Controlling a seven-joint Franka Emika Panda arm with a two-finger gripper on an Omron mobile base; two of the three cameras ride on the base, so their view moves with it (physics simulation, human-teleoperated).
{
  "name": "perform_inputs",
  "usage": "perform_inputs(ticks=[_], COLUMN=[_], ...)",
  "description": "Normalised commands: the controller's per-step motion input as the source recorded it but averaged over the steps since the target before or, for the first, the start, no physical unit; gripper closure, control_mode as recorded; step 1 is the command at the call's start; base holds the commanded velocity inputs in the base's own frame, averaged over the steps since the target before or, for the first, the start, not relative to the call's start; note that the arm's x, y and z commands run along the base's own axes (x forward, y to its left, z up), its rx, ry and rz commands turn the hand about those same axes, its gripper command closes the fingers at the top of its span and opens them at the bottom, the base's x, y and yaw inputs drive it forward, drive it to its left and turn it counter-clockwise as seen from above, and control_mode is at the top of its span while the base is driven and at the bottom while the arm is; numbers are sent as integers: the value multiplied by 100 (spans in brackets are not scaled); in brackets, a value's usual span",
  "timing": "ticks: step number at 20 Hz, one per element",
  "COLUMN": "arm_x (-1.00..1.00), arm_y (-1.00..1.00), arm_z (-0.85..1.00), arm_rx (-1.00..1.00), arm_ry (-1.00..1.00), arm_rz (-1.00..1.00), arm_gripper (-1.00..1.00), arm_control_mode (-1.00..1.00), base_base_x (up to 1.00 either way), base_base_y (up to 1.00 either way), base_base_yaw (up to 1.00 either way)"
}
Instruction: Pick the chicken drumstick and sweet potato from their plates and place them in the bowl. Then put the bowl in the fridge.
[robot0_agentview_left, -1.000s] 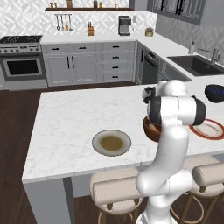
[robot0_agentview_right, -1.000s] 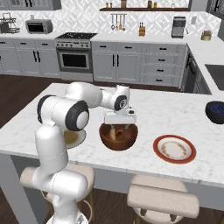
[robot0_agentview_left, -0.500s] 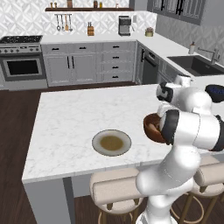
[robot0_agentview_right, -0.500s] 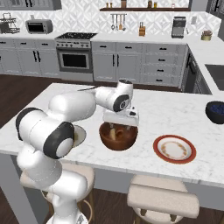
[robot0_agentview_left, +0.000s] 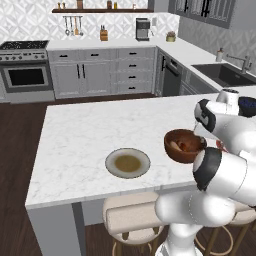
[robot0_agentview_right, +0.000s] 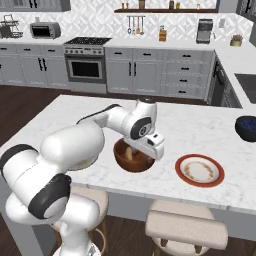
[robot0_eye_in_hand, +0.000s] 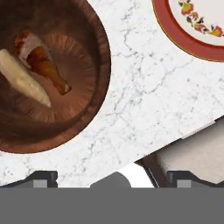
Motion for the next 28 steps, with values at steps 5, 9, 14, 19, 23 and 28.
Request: perform_inputs(ticks=[5,9,14,19,23,28], arm_x=[16,42,39,29,10,0], arm_y=[-5,-10,-7,0,0,39], arm_z=[-6,-26,-27,-46,-50,-46], arm_rx=[5,12,10,5,6,1], arm_ry=[-1,0,0,1,0,0], arm_rz=[-36,-8,0,0,0,-1], arm_gripper=[-100,-100,-100,-100,-100,100], arm_control_mode=[-100,-100,-100,-100,-100,-100], base_base_x=[0,0,0,0,0,0], base_base_y=[0,0,0,0,0,0], base_base_yaw=[0,0,0,0,0,0])
